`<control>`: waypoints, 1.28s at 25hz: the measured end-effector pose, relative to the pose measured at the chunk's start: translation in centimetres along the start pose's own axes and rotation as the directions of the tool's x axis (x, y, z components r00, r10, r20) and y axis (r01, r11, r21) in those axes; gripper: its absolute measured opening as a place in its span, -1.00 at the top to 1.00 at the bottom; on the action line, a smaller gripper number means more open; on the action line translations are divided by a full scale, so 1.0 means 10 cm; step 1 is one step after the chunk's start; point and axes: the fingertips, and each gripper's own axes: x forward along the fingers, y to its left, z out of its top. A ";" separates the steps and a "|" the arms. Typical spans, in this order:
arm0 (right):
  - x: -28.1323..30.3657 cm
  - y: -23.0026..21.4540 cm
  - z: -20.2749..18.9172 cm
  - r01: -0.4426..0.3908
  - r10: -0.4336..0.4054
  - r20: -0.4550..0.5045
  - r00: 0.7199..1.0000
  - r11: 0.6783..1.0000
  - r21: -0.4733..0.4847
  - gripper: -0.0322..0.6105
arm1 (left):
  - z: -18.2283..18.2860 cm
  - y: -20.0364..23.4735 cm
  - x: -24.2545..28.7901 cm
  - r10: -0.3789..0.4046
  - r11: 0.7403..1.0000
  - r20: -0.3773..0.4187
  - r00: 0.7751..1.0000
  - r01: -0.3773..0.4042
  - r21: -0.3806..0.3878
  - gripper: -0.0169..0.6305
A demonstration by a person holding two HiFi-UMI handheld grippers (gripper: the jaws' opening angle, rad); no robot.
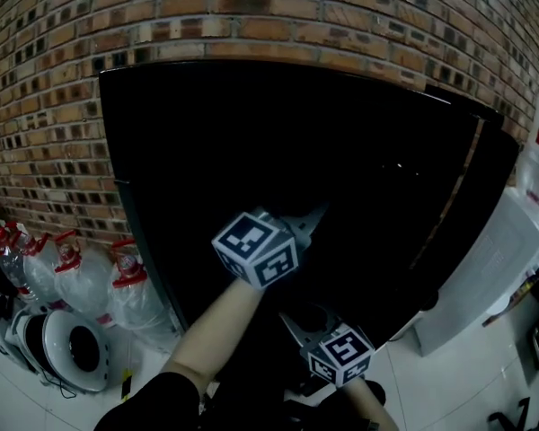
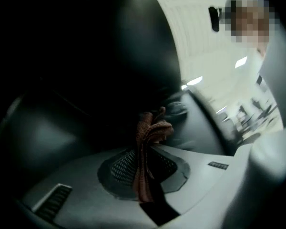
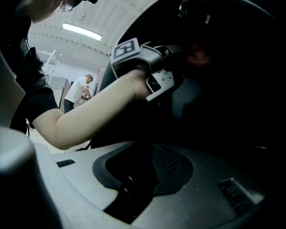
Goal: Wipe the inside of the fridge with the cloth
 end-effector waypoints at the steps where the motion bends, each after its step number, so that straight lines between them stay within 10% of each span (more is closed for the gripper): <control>1: 0.00 -0.02 -0.02 0.004 -0.004 -0.004 1.000 1.000 0.008 0.58 | -0.01 -0.16 -0.01 -0.061 0.998 -0.007 0.998 0.060 -0.033 0.81; 11: -0.02 -0.06 -0.07 0.017 -0.017 0.007 1.000 0.999 0.040 0.58 | 0.15 -1.02 -0.05 -0.430 0.893 -0.021 0.902 0.422 -0.154 0.80; 25: -0.09 0.02 -0.07 -0.016 0.015 0.019 1.000 0.999 0.028 0.58 | -0.06 -0.73 0.17 -0.336 0.939 -0.007 0.942 0.334 -0.085 0.80; 32: -0.11 0.01 -0.08 -0.009 0.009 0.022 1.000 1.000 0.025 0.58 | -0.11 -0.32 0.22 -0.119 0.993 -0.033 0.992 0.118 -0.031 0.80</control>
